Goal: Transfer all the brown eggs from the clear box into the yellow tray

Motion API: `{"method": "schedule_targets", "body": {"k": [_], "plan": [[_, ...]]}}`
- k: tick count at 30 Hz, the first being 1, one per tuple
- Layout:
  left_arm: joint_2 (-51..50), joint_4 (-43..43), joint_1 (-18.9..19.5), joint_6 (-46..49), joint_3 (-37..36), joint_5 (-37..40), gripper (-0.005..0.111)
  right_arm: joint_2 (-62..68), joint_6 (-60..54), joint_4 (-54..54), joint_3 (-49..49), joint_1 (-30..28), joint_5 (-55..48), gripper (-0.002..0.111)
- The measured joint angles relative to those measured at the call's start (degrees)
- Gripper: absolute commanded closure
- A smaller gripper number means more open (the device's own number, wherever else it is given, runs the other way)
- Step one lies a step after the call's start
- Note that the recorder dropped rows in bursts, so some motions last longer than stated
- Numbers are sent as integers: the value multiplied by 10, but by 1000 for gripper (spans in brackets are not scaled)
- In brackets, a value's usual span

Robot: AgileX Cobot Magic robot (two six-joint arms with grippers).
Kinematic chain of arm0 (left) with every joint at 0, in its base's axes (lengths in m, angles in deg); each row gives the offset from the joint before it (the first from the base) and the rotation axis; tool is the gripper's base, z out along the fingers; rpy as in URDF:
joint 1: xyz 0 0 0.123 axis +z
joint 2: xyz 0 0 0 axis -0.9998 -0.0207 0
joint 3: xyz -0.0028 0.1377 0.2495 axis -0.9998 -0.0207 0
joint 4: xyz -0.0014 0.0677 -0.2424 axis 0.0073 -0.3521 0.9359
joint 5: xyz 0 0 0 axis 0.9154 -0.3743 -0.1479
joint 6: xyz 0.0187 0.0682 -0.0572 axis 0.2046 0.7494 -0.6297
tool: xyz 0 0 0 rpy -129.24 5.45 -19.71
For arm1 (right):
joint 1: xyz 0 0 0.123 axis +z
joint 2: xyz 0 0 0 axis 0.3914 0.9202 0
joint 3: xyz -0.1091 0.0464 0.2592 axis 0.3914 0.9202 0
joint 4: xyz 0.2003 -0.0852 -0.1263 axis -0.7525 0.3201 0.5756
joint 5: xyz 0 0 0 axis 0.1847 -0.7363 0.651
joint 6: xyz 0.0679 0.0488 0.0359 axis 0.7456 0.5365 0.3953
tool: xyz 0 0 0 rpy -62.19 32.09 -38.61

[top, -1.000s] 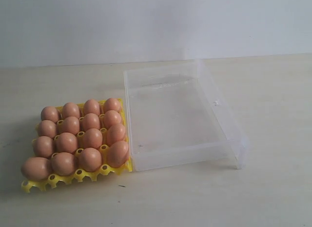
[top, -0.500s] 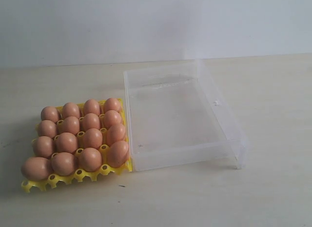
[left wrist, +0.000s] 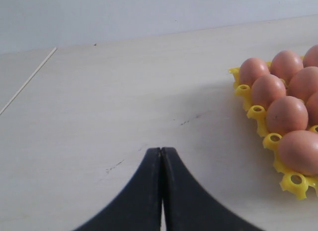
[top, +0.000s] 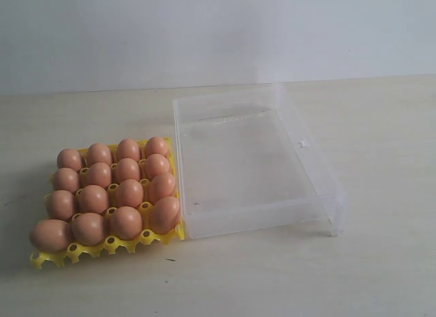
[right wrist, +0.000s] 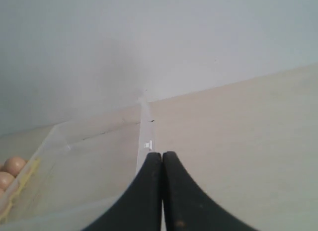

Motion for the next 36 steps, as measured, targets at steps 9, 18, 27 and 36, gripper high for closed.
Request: {"method": "schedule_targets", "body": {"k": [9,18,27,36], "plan": [[0,0,0,0,0,0,107,0,-111,-55,0,0,6,108],[0,0,0,0,0,0,107,0,-197,-118,0,0,29,108],[0,0,0,0,0,0,107,0,-223,-141,0,0,33,108],[0,0,0,0,0,0,107,0,-264,-176,0,0,43,108]]}}
